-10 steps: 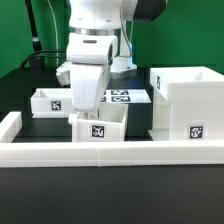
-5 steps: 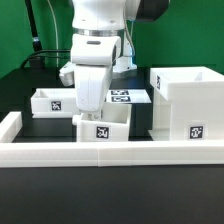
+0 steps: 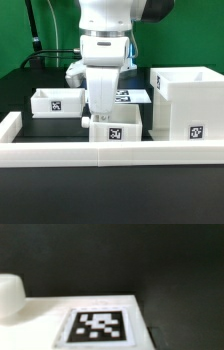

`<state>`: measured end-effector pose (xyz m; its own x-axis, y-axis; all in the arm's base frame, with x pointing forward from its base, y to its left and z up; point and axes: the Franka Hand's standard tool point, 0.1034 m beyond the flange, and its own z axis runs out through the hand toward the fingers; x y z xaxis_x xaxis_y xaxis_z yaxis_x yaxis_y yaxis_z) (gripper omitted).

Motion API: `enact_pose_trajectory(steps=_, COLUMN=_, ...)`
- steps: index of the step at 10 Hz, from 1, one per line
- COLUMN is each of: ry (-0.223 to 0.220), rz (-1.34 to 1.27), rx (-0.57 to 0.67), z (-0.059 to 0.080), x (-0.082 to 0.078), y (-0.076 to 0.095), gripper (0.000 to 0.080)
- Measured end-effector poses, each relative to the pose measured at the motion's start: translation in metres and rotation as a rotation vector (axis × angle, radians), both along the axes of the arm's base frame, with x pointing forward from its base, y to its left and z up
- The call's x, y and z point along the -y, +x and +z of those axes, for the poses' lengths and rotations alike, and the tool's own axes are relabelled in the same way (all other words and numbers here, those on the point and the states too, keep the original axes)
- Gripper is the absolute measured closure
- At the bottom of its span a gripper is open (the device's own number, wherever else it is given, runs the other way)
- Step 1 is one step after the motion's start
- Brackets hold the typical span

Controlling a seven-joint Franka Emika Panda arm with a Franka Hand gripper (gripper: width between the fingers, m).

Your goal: Assemble drawer

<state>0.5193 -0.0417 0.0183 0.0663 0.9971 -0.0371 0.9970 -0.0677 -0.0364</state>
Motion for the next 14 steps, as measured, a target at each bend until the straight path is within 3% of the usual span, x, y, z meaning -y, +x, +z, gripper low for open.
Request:
enact_pose_trajectory(steps=4, ry=0.000, rz=0.001, rx=0.018, z=-0.005, x=0.000, y=-0.001, gripper=0.0757)
enact_pose_trajectory(steps=8, ry=0.009, rz=0.050, rx=0.030, z=0.000, x=-0.015, y=0.013, gripper=0.0757)
enact_pose_trajectory(steps=14, ry=0.007, rz=0.061, rx=0.032, z=0.000, x=-0.018, y=0.015, gripper=0.0757)
